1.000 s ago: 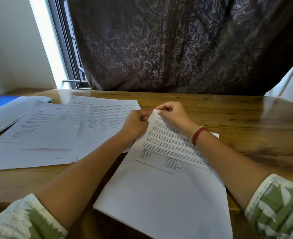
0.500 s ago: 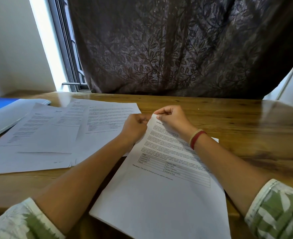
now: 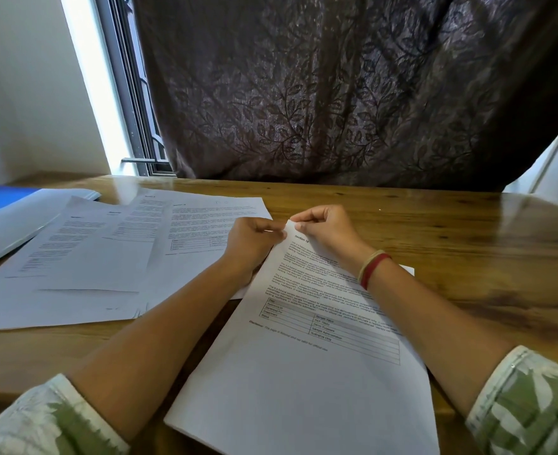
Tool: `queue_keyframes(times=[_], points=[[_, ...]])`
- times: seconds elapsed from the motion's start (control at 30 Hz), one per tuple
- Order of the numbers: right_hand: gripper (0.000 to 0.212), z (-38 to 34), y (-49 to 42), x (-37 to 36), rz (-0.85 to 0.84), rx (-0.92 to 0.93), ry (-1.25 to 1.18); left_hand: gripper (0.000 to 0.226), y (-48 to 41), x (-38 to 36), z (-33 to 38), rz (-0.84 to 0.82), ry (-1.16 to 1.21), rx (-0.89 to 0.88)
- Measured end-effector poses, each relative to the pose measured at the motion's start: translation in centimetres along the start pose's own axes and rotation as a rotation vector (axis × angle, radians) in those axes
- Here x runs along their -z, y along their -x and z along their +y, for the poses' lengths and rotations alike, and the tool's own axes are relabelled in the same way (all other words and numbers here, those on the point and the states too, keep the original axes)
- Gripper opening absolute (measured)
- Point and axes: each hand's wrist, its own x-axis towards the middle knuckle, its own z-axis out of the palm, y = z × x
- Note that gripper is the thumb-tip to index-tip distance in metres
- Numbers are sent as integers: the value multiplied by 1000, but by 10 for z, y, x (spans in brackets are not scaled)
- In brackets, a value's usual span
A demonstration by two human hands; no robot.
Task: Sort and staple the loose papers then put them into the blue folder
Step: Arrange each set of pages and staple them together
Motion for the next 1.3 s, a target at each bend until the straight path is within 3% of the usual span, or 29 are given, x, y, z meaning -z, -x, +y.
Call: queue_keyframes(times=[0.13, 0.33, 0.53, 0.8, 1.03, 1.17, 1.3], points=[[15, -1, 1, -5, -48, -2, -5, 11, -9, 6, 5, -1, 13, 193], [4, -4, 11, -1, -153, -26, 15, 25, -7, 21, 12, -131, 77, 364], [7, -19, -3, 6, 26, 83, 197, 33, -3, 25, 15, -177, 14, 388], [23, -51, -33, -42, -450, 224, 797, 37, -5, 21, 12, -172, -39, 297], [14, -65, -46, -61, -527, 109, 987, 37, -7, 20, 10, -182, -58, 283], [13, -50, -49, -42, -272, 104, 753, 34, -7, 22, 10, -202, -35, 310], [10, -34, -49, 8, -19, -278, -165, 30, -7, 24, 12, -216, -35, 316]])
